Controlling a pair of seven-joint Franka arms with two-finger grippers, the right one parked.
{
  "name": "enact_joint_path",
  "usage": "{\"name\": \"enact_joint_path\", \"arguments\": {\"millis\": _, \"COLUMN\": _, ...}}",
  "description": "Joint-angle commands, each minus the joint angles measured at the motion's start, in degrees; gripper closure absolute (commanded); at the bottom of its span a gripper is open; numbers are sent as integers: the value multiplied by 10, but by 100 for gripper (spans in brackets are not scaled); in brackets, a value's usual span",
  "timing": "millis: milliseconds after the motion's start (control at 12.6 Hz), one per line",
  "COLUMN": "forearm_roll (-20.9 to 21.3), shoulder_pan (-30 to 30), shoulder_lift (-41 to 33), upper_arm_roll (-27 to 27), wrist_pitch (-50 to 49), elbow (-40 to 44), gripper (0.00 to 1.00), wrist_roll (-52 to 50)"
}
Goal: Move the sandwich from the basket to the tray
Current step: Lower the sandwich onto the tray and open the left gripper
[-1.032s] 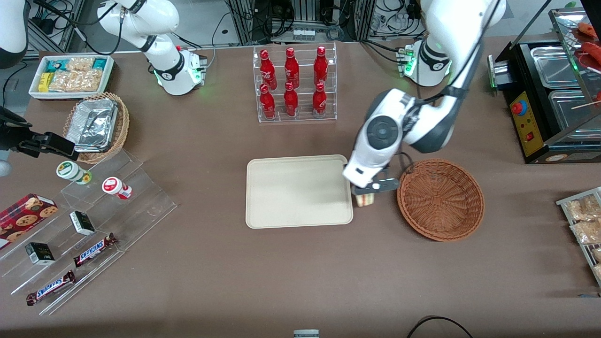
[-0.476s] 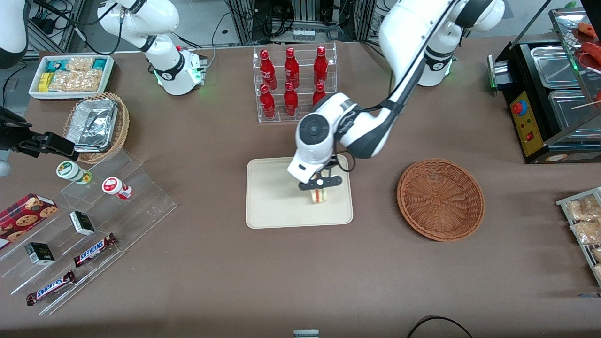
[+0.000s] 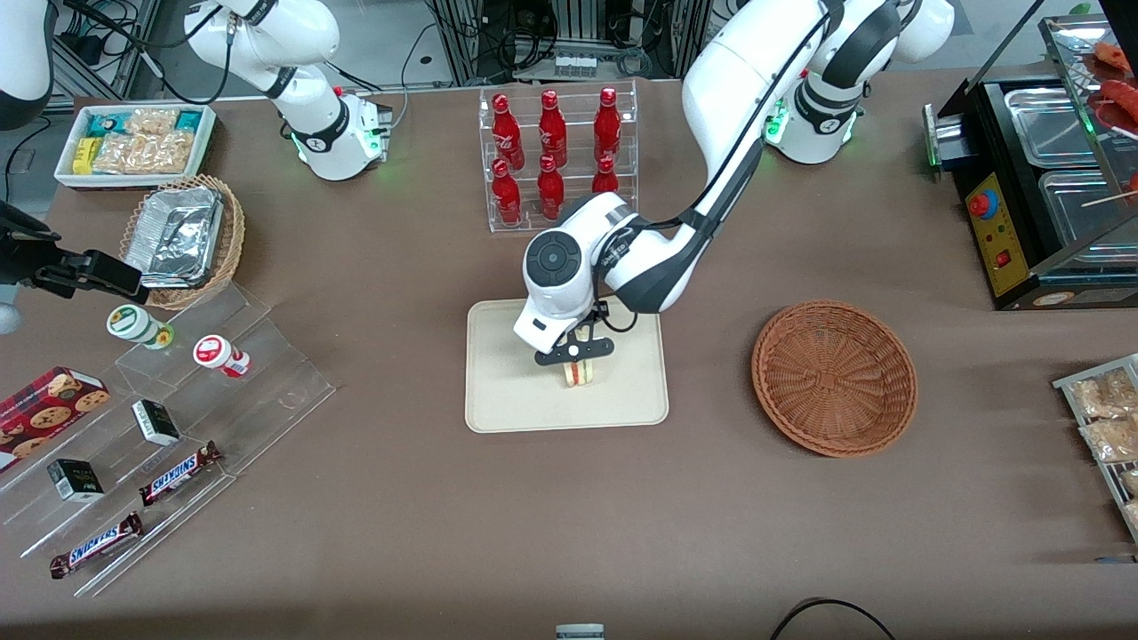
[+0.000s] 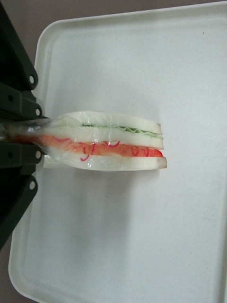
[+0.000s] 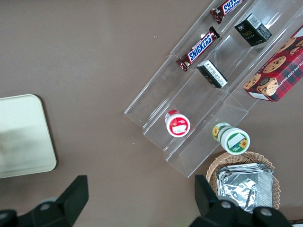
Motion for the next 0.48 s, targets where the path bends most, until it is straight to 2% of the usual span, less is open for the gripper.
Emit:
{"name": "enact_joint_path", "arguments": {"millis": 0, "forearm_roll": 19, "shoulder_pan": -15, "shoulder_lift": 21, "upper_arm_roll": 10, "wrist_pitch": -17, "elbow": 36, "gripper": 100, "wrist_roll": -36}}
{"name": "enact_joint_path", "arguments": {"millis": 238, "forearm_roll": 20, "shoulder_pan": -15, "shoulder_lift": 35, "upper_arm_roll": 10, "wrist_pitch": -15, "elbow": 52, "gripper": 100, "wrist_roll": -64}}
{"name": "enact_joint_path", "arguments": {"millis": 317, "forearm_roll": 20, "shoulder_pan": -15, "shoulder_lift": 37, "upper_arm_roll": 10, "wrist_pitch": -14, "elbow": 52, "gripper": 77, "wrist_roll": -64}}
{"name": "enact_joint_path", "arguments": {"millis": 397, "forearm_roll": 21, "shoulder_pan": -15, "shoulder_lift": 41, "upper_arm_roll": 10, "wrist_pitch": -12, "elbow": 52, "gripper": 40, "wrist_roll": -64}}
